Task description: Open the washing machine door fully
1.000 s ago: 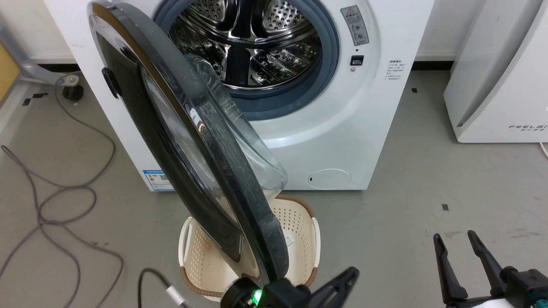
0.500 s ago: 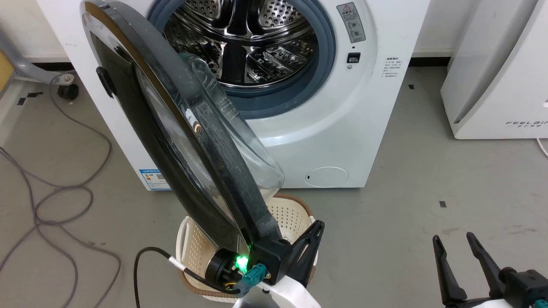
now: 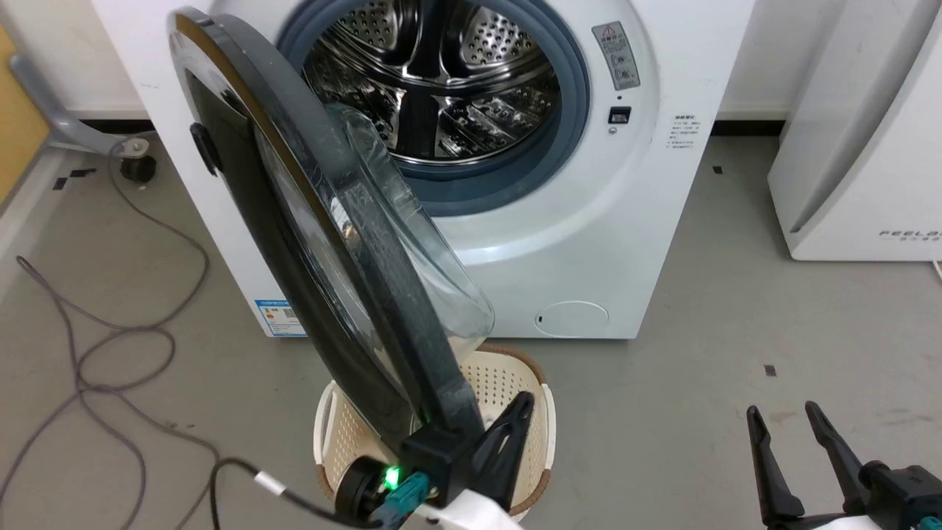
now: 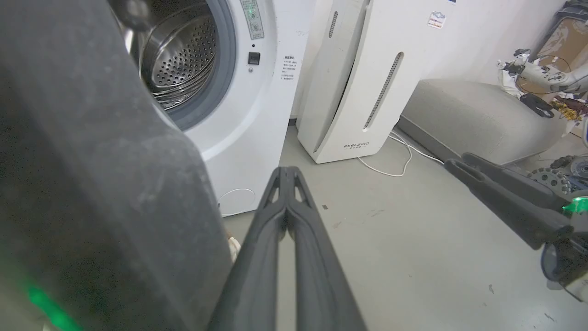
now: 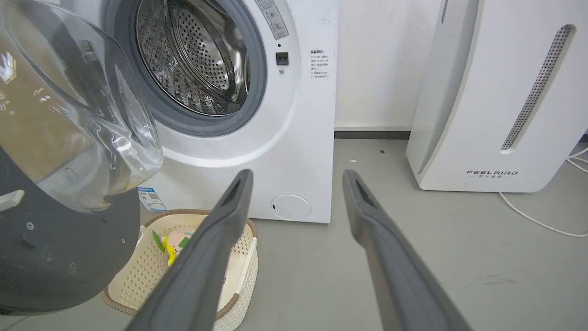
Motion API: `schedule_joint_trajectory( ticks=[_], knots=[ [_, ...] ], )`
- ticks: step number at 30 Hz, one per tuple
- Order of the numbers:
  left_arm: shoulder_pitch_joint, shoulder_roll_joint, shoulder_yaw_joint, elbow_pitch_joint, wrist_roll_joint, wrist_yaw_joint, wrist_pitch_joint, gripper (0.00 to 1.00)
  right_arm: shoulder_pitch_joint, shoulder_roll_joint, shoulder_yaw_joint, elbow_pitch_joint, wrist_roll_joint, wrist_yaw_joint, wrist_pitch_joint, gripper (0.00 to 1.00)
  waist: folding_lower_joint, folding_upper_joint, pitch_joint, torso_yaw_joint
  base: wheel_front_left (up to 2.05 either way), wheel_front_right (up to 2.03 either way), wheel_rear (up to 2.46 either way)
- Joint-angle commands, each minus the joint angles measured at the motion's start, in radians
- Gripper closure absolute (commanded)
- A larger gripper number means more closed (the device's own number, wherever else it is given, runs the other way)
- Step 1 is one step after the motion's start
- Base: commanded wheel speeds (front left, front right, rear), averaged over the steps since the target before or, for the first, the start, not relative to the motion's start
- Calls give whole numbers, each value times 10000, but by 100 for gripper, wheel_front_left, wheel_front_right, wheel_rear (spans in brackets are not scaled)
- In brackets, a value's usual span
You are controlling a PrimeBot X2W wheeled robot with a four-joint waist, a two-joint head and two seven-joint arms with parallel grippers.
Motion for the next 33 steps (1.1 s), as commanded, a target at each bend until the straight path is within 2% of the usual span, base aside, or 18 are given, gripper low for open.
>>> schedule_joint_trajectory(
  ticks=[1, 12, 22, 28, 33],
  knots=[
    [222, 147, 153, -133, -41, 144, -50, 100, 11, 38, -11, -59, -99, 6, -17, 0, 0, 0, -76, 55, 0, 0, 0],
    [1400, 769, 656, -1219, -30, 945, 151, 100, 367, 38, -112, -425, -156, 6, 153, 0, 0, 0, -357, 578, 0, 0, 0],
    [2051, 1100, 1265, -2171, 52, 1644, -12, 100, 509, 38, -276, -668, -167, 6, 268, 0, 0, 0, -310, 1694, 0, 0, 0],
    [2242, 1349, 1974, -2469, 71, 2114, -208, 100, 489, 38, -303, -788, -181, 6, 351, 0, 0, 0, -251, 2243, 0, 0, 0],
    [2276, 1662, 2809, -2410, -74, 2381, -467, 100, 428, 38, -309, -893, -203, 6, 413, 0, 0, 0, -101, 2435, 0, 0, 0]
  ],
)
